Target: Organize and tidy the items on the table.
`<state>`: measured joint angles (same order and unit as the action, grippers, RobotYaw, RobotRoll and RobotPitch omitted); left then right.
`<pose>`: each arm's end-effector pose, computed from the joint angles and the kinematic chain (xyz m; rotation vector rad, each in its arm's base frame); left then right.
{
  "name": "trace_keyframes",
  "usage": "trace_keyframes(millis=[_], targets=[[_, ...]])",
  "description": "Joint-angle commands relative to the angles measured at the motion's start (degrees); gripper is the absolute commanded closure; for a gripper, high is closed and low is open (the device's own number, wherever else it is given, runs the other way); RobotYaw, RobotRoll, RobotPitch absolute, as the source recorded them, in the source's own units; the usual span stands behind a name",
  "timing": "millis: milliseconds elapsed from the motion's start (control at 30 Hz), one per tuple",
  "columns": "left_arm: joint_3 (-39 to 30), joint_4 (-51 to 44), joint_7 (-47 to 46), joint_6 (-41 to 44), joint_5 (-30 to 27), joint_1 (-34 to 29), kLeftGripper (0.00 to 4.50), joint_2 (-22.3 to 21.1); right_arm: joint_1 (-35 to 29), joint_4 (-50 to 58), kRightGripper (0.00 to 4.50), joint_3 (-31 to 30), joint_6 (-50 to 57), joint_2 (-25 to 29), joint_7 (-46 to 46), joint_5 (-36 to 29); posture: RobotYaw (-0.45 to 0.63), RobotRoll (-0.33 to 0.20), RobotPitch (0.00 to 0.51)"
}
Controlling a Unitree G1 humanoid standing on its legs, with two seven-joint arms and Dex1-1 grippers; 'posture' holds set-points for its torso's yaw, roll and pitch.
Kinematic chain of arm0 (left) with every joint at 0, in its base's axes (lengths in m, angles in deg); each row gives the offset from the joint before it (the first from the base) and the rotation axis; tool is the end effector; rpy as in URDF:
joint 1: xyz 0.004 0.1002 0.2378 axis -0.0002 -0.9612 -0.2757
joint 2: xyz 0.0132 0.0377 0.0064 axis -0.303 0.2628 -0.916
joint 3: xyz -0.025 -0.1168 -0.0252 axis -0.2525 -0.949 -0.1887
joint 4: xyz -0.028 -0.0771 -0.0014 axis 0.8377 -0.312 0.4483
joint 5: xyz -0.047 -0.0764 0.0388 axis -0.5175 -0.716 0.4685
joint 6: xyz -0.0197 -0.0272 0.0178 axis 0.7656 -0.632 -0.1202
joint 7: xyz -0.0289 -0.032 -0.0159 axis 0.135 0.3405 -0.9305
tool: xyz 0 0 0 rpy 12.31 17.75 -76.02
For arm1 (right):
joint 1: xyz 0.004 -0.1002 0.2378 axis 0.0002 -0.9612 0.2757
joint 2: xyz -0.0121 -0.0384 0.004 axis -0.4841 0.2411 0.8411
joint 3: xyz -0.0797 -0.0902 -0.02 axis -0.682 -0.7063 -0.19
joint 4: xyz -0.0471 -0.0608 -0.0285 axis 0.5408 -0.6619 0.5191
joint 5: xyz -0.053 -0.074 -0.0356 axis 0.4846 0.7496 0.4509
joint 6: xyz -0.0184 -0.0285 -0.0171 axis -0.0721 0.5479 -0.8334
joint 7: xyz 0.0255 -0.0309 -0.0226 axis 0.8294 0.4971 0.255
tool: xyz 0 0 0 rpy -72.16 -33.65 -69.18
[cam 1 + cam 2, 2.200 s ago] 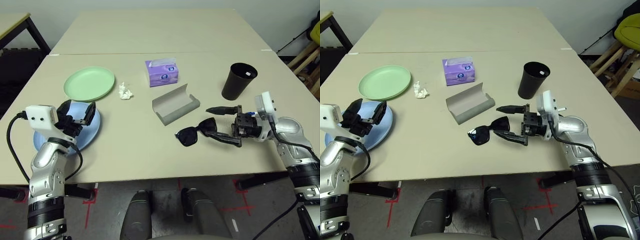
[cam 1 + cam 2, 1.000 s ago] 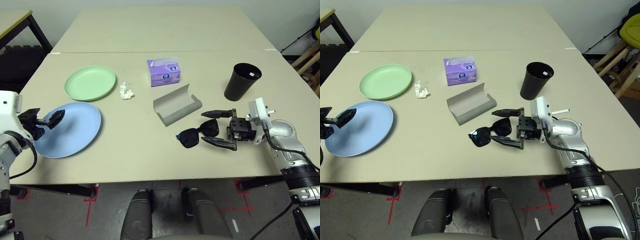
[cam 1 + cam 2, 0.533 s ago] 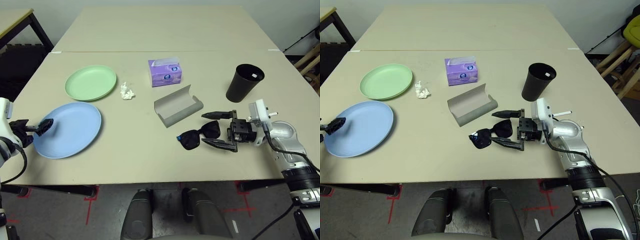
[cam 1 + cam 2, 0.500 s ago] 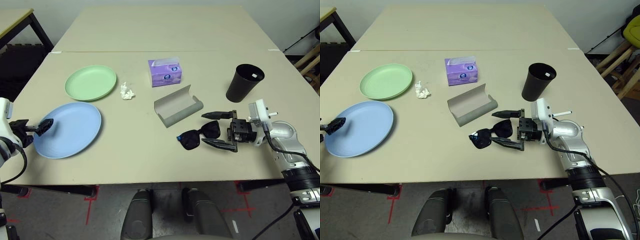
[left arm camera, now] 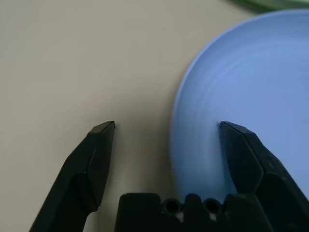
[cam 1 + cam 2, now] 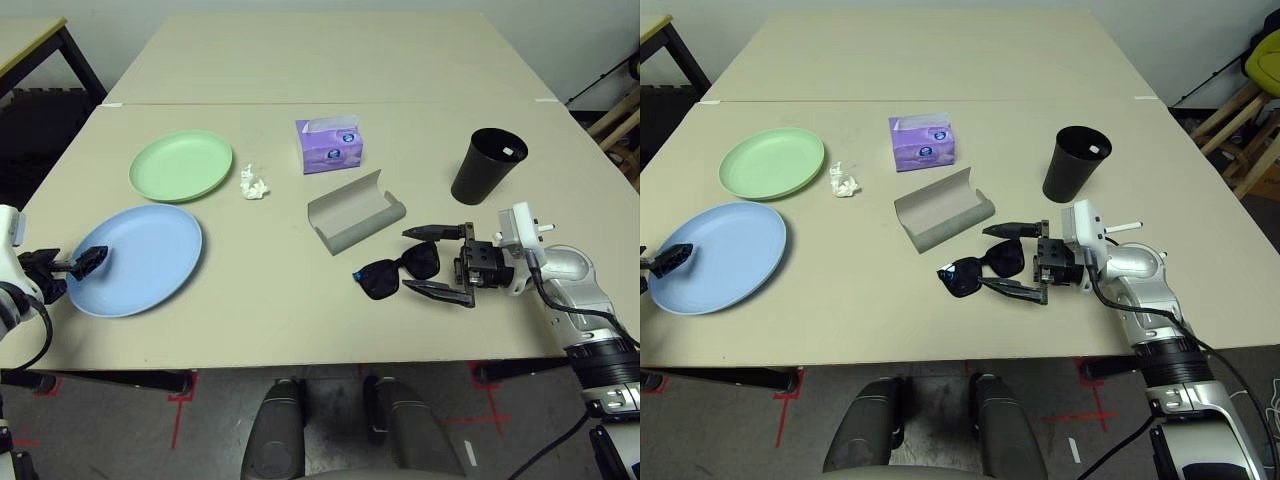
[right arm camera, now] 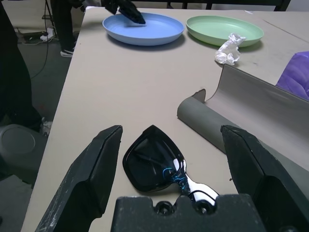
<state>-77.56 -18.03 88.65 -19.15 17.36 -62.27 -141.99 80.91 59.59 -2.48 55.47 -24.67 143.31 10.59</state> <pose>0.1791 0.4280 0.1331 0.0309 0.4252 0.1322 0.2691 -0.2444 0.1045 -0.2929 -0.1475 1.3667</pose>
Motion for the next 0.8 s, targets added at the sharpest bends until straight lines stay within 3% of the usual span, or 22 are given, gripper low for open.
trace_keyframes(millis=[33,300,333,800], targets=[[0.1,1.5,0.7,0.8,0.3,-1.1,1.30,0.0,-0.8,0.7,0.00,0.1,-0.2,0.5,-0.2,-0.1,0.15,0.000,0.148],[-0.6,2.0,1.5,1.3,-0.4,-0.2,4.32,-0.4,-1.4,0.4,0.00,-0.1,-0.9,0.7,-0.4,0.4,0.15,0.000,0.148],[-0.8,2.0,1.6,1.5,-0.6,-0.1,4.48,-0.5,-1.5,0.4,0.00,-0.1,-0.9,0.7,-0.4,0.4,0.15,0.000,0.148],[-2.4,0.3,6.6,10.0,-5.5,1.2,4.48,-2.7,-1.1,0.2,0.00,-0.7,-0.7,0.6,-0.6,0.9,0.15,0.000,0.147]])
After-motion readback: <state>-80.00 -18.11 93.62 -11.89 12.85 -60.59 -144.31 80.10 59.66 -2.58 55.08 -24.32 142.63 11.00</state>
